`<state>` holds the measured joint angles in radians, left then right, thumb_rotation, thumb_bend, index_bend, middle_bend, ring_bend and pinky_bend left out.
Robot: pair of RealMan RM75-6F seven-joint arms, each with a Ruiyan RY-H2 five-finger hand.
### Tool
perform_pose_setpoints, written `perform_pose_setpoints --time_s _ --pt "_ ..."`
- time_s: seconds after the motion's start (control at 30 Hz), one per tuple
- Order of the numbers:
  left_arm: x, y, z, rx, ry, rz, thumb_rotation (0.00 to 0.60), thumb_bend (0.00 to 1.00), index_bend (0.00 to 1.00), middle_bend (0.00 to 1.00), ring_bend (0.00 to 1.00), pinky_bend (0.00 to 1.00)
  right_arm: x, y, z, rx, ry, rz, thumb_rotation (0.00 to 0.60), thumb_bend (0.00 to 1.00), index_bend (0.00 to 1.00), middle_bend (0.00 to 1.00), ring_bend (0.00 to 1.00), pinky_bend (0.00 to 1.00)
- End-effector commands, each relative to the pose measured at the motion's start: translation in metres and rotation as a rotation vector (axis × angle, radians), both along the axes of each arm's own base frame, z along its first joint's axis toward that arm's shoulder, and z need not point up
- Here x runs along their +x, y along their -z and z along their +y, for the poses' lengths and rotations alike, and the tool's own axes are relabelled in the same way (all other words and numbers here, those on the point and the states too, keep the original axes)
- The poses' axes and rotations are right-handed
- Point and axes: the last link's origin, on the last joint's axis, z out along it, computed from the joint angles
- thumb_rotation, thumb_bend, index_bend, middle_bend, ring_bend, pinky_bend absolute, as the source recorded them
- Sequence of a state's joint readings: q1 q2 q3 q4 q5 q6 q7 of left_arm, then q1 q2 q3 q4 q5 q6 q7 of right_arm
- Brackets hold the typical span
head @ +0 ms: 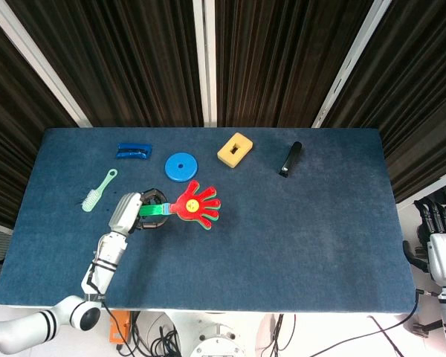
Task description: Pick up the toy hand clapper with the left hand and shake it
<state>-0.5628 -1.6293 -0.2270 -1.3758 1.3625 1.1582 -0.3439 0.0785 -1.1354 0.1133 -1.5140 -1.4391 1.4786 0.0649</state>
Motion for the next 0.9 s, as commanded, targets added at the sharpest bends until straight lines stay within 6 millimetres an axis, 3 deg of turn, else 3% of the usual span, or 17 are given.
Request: perform_pose_setpoints --time_s 0.03,0.3,0.57,0.9 --pt "0.001 -0.004 0.0 0.019 0.018 0.01 0.6 0.31 0.6 0.62 0.86 0.92 0.0 0.0 0.0 0.0 -0.002 0.0 0.6 0.32 0.0 0.0 0.0 0.0" --pt "0.005 -0.022 0.004 0.059 0.03 -0.019 0.6 0.31 0.6 0.68 0.94 0.99 0.001 -0.001 0.0 -0.003 -0.002 0.001 0.6 0.32 0.0 0.0 0.0 0.0" --pt "0.009 -0.055 0.01 0.089 -0.001 -0.121 0.6 0.31 0.6 0.74 0.96 1.0 0.002 -0.001 0.001 -0.005 -0.005 0.0 0.6 0.32 0.0 0.0 0.0 0.0" --pt "0.006 -0.077 0.012 0.129 0.003 -0.086 0.6 0.31 0.65 0.94 1.0 1.0 0.003 0.001 0.001 -0.001 -0.007 0.0 0.6 0.32 0.0 0.0 0.0 0.0"
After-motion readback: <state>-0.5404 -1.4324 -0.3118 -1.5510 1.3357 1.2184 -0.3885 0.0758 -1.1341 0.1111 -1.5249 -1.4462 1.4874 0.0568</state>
